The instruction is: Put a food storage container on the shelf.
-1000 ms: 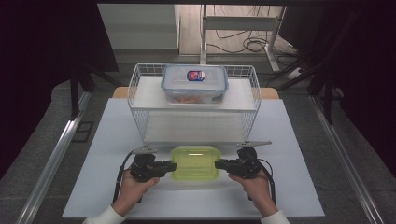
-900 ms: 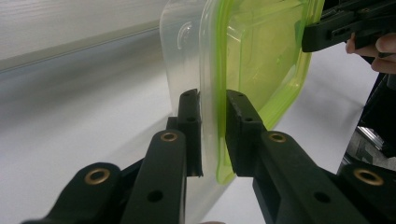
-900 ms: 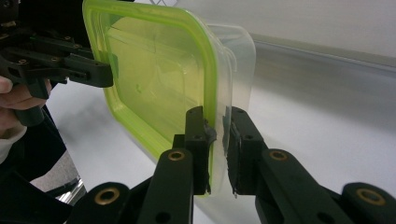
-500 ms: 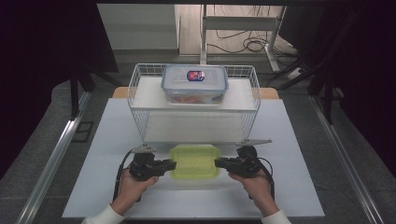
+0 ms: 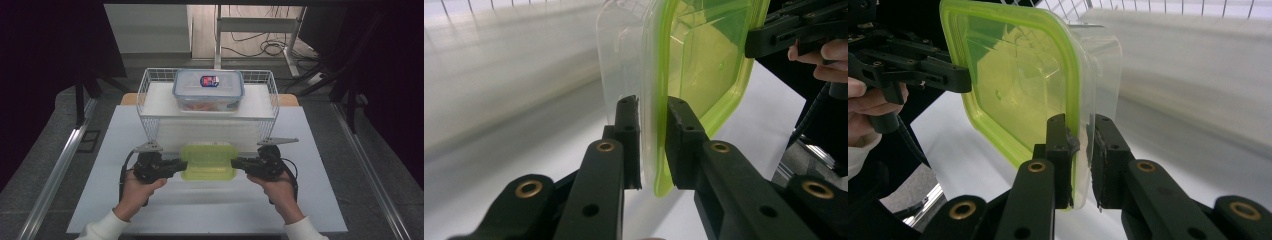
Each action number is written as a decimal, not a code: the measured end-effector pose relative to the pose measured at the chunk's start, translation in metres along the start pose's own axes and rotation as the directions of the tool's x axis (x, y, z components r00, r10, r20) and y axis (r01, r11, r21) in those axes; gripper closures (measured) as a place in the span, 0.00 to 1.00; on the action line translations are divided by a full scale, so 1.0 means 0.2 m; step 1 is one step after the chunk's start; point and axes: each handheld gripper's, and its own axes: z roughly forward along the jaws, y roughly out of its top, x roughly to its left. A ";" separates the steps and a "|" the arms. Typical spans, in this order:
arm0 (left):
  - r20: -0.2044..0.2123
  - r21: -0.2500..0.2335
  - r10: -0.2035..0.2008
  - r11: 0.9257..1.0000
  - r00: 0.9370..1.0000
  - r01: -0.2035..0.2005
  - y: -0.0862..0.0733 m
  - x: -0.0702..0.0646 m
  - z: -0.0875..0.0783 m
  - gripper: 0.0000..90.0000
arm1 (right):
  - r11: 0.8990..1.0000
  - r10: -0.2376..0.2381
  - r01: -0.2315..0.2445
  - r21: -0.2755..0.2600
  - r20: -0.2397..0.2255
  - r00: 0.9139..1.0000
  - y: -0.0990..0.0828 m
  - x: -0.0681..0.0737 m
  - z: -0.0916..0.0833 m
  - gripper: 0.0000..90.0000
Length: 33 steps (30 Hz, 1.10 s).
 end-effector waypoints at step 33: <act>-0.002 -0.088 0.094 0.992 0.996 -0.094 0.44 -0.10 -0.25 0.88 | 0.993 -0.067 0.069 -0.099 0.023 0.997 0.38 0.16 -0.24 0.89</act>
